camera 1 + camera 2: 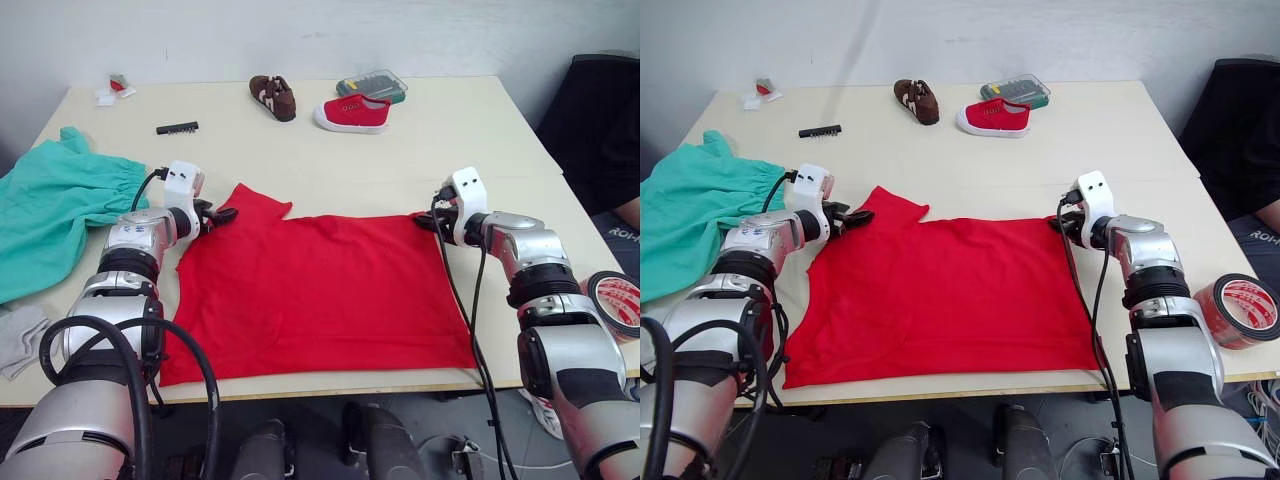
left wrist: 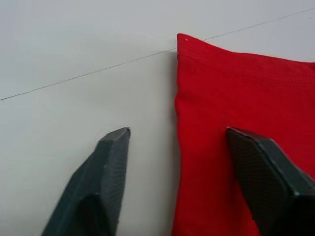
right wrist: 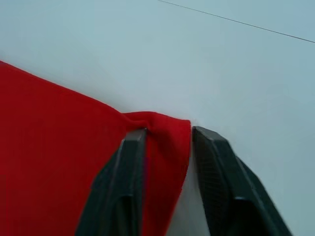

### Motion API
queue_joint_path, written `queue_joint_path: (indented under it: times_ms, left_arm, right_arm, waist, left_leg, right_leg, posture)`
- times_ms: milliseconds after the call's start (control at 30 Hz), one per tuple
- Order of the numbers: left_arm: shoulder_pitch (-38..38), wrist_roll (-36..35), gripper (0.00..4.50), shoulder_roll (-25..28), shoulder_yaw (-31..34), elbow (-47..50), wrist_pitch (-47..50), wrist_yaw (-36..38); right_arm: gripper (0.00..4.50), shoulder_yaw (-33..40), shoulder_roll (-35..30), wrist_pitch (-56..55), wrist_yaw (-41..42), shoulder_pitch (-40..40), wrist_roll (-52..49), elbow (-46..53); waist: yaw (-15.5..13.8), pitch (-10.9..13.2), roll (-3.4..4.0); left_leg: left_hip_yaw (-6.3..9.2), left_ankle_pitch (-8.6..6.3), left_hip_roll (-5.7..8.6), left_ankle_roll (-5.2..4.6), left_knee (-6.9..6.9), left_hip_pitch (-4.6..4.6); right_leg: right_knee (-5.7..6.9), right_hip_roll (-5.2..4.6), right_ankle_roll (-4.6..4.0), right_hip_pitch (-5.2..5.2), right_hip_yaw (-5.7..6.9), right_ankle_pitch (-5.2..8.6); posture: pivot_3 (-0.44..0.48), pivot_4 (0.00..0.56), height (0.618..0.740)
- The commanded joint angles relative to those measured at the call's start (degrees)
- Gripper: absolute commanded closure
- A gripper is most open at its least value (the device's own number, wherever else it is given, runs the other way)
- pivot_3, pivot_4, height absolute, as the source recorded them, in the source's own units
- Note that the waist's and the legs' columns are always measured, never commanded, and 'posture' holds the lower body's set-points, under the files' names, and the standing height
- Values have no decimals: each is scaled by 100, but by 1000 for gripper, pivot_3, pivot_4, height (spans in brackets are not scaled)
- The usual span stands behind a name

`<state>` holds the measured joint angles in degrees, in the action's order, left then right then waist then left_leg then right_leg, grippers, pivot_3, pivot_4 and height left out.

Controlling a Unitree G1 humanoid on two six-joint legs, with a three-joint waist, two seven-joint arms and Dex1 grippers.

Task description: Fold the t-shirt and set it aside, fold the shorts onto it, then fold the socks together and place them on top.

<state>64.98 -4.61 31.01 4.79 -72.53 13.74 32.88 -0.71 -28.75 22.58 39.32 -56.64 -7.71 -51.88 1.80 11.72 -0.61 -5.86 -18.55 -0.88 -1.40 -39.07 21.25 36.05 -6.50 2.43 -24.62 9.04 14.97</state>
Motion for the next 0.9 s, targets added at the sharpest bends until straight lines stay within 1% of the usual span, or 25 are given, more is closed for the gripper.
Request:
queue_joint_path:
  times_ms: [33,167,200,233,333,367,467,533,633,733,833,900]
  left_arm:
    - [133,1,2615,6,123,0,-31,135]
    - [116,-55,3953,29,258,6,-37,239]
    - [102,-82,4281,50,296,37,-110,362]
    - [79,-109,4452,79,324,95,-215,545]
    - [-36,-54,4452,205,304,266,-598,988]
    - [-82,-71,4452,263,323,324,-678,1151]
    - [-293,-327,4452,453,471,676,-715,1997]
    - [-563,-517,4452,578,524,1098,-631,2586]
    - [-1252,-867,4452,762,571,2133,-436,3414]
    - [-2062,-1031,4452,907,524,3289,-370,3760]
    - [-2690,-1029,4452,1017,457,4179,-510,3834]
    - [-3174,-808,4452,1146,365,4671,-1084,3826]
  right_arm:
    - [4497,104,7,-69,30,-58,38,-4]
    - [4500,150,20,-94,93,-34,-18,141]
    - [4500,181,11,-106,104,-8,-46,246]
    - [4500,198,-28,-165,122,68,-50,427]
    - [4500,201,-181,-446,176,480,14,1135]
    - [4500,175,-258,-594,228,718,53,1479]
    - [4500,221,-453,-1100,348,1623,34,2713]
    - [4500,316,-516,-1458,358,2216,-21,3431]
    - [4500,392,-616,-2479,351,3048,87,4189]
    - [4500,322,-814,-3660,351,3654,433,4503]
    - [4500,200,-1023,-4680,307,3972,798,4441]
    - [4500,103,-1220,-5451,168,4078,1217,4146]
  waist:
    - [-6,0,0]
    - [-5,0,0]
    - [-4,0,0]
    - [-5,0,0]
    - [-10,0,0]
    - [-10,0,0]
    - [-19,0,0]
    - [-21,0,0]
    - [-15,0,0]
    - [-13,1,0]
    - [-26,1,0]
    - [-32,1,-1]
  left_leg:
    - [0,0,0,0,0,0]
    - [0,0,1,0,0,2]
    - [0,0,1,0,0,2]
    - [0,0,1,0,1,3]
    - [0,0,1,0,2,8]
    - [-1,0,1,0,3,11]
    - [-2,-1,2,1,9,14]
    - [-2,-3,3,2,12,16]
    - [-8,-3,3,2,10,15]
    - [-13,-3,1,3,10,2]
    - [-14,-3,0,3,6,-7]
    - [-12,-3,0,4,6,-12]
  right_leg:
    - [0,0,0,0,0,0]
    - [-2,-1,0,-1,0,-1]
    - [-2,-1,0,-1,1,-1]
    - [-2,-1,0,-2,1,-1]
    - [-4,0,0,-7,3,-1]
    - [-5,0,0,-9,3,-1]
    - [-10,0,0,-13,4,-1]
    - [-15,3,0,-15,5,-1]
    - [-15,4,0,-14,0,-1]
    - [-7,4,0,-10,-10,-1]
    - [-14,0,0,-6,-15,-1]
    - [-15,-2,0,-4,-16,-1]
  posture:
    - [0,150,740]
    - [0,150,740]
    - [0,150,740]
    - [0,150,740]
    - [0,150,740]
    - [0,150,740]
    - [0,150,740]
    - [0,150,740]
    - [0,150,740]
    - [0,150,740]
    - [0,150,740]
    - [0,150,740]
